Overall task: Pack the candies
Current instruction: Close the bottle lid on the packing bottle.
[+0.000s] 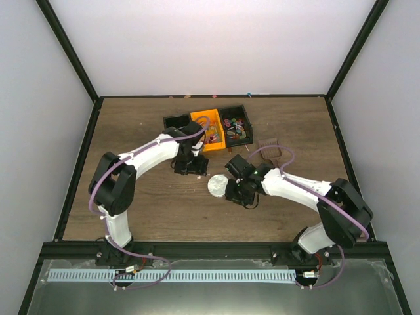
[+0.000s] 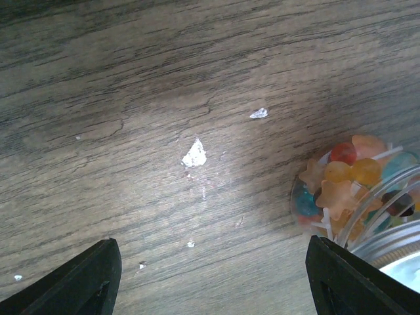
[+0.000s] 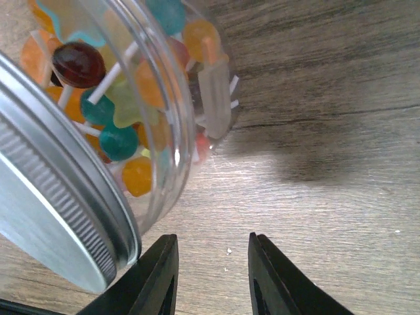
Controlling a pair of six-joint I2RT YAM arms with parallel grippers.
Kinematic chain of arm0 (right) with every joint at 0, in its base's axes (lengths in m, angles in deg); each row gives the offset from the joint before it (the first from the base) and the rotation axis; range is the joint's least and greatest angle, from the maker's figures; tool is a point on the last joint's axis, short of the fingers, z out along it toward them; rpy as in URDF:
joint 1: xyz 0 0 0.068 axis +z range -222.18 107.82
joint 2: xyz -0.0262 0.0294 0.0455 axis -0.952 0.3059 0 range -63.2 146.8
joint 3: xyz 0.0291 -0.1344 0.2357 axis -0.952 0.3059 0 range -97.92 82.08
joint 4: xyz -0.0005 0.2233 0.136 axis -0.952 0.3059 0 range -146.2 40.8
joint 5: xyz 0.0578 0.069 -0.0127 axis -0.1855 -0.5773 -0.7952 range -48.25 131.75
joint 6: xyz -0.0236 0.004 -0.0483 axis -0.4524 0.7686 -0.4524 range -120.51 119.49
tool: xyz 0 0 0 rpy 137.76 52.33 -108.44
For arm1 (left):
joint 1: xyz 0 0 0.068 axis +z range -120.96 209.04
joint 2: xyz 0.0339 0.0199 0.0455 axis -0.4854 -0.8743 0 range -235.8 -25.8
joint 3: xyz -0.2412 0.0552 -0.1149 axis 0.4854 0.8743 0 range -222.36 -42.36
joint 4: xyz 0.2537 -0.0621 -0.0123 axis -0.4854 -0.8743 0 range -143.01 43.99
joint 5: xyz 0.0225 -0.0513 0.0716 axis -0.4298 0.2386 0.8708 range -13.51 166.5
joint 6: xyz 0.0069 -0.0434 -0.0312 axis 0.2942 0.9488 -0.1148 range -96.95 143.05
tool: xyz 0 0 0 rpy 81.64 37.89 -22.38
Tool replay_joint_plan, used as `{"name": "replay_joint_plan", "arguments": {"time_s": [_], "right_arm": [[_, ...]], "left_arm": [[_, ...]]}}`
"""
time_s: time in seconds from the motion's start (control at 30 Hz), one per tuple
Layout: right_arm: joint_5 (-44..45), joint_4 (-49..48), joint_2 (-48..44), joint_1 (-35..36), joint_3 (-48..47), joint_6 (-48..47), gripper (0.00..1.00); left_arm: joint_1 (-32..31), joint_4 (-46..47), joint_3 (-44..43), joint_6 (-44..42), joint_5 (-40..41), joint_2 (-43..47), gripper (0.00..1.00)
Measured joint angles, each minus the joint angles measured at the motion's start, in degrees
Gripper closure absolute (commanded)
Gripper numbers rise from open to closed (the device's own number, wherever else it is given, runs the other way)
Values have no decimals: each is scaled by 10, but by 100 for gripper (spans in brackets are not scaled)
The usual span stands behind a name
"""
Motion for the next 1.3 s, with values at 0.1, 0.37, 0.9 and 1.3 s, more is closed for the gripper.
{"name": "replay_joint_plan", "arguments": {"time_s": [0.1, 0.37, 0.9, 1.3], "right_arm": [[0, 1, 6, 0, -8, 2, 69], [4, 1, 9, -1, -15, 2, 69], [14, 21, -15, -31, -15, -12, 69], [41, 61, -57, -123, -42, -96, 68]], "left_arm": [[0, 3, 4, -2, -4, 3, 21], [1, 10, 67, -9, 5, 45, 21], [-15, 11, 142, -6, -11, 38, 21], [-58, 21, 104, 12, -42, -5, 20]]}}
